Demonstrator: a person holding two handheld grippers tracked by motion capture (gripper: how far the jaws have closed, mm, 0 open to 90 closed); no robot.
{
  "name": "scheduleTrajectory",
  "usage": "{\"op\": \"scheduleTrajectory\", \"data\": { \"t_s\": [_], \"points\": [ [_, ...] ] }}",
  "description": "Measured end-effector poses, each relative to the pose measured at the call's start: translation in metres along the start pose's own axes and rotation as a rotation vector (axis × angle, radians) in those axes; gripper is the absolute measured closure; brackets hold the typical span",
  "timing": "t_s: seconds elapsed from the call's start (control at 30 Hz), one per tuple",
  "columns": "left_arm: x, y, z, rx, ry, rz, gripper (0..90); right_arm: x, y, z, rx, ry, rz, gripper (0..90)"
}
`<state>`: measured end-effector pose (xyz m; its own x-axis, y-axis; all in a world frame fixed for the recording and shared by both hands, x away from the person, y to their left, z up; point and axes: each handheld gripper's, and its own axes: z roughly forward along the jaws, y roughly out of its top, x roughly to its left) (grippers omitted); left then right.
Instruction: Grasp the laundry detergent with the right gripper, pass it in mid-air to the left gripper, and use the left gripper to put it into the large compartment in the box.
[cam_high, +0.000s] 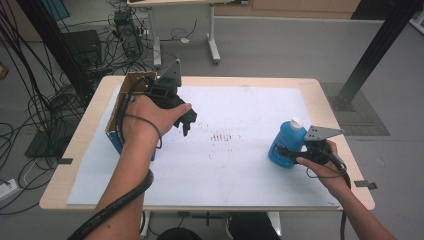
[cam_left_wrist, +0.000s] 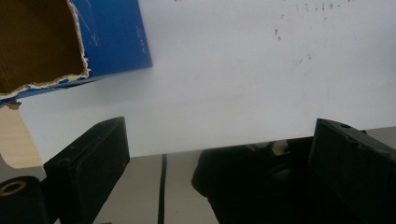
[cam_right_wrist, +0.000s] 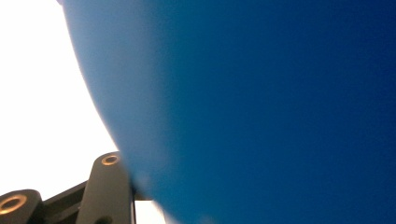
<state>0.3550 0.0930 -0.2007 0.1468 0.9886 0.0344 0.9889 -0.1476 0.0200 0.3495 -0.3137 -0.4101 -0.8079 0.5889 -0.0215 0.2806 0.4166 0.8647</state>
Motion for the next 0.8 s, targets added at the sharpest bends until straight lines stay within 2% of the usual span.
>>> {"op": "scheduleTrajectory", "data": {
  "t_s": [0.8],
  "points": [
    [0.0006, -0.0015, -0.0041, -0.002, 0.007, 0.002, 5.5, -0.0001, 0.0002, -0.0001, 0.002, 0.0, 0.003, 42.9]
  ]
}}
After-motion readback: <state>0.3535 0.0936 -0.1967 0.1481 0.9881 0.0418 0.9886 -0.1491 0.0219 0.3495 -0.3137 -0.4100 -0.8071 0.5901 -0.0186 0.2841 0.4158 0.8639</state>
